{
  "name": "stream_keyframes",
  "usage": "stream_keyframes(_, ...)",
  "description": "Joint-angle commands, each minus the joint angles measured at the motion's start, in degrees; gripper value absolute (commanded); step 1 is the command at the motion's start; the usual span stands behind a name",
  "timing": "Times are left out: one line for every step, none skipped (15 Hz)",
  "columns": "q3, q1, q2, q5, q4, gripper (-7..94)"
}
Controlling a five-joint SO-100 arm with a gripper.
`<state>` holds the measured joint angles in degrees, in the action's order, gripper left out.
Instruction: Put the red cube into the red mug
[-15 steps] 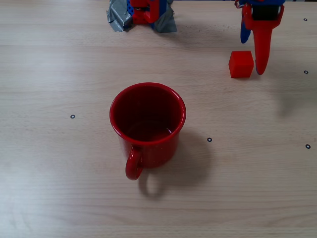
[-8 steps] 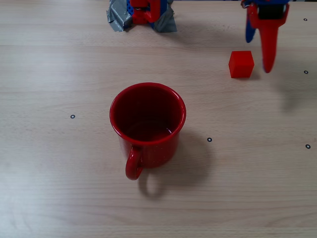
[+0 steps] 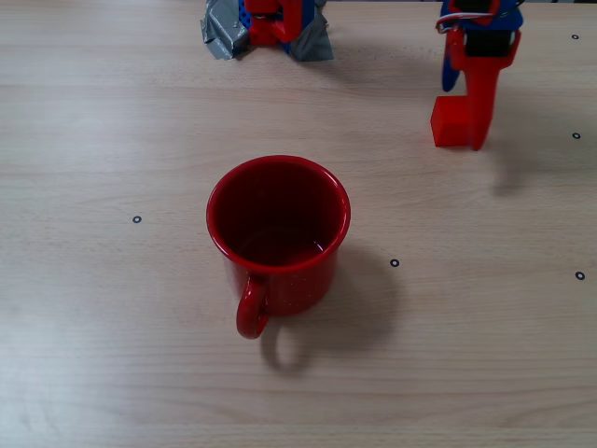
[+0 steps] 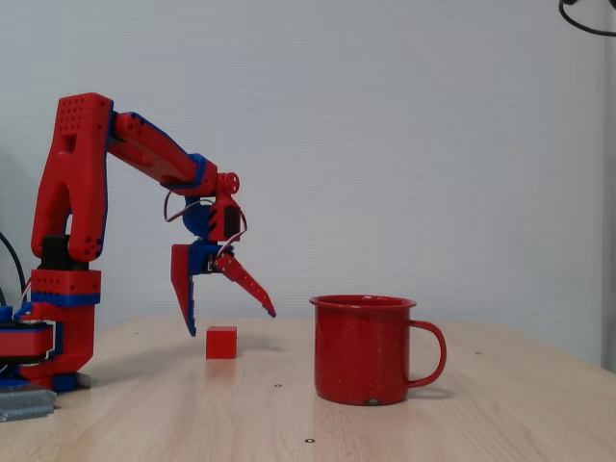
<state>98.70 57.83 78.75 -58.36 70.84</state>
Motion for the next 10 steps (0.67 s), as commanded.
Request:
stream_keyframes(-1.1, 0.4, 2.6, 0.3, -1.3, 50)
stream_keyframes(-1.1, 0.2, 2.1, 0.9, -2.2, 50)
stream_keyframes(-1.1, -0.1, 1.5, 1.6, -3.3, 50)
stream_keyframes(-1.3, -0.2, 0.9, 1.8, -4.0, 49)
stream_keyframes(-1.6, -0.4, 0.3, 2.3, -4.3, 49)
stream_keyframes(-1.7, -0.5, -0.2, 3.2, -4.9, 49)
stream_keyframes(-2.1, -0.6, -0.6, 4.1, -5.0, 48)
stream_keyframes(-2.4, -0.9, -1.0, 4.4, -4.9, 47)
stream_keyframes(-2.5, -1.1, -1.1, 4.5, -4.9, 47)
stream_keyframes(-2.5, -1.3, -1.3, 4.7, -4.9, 46)
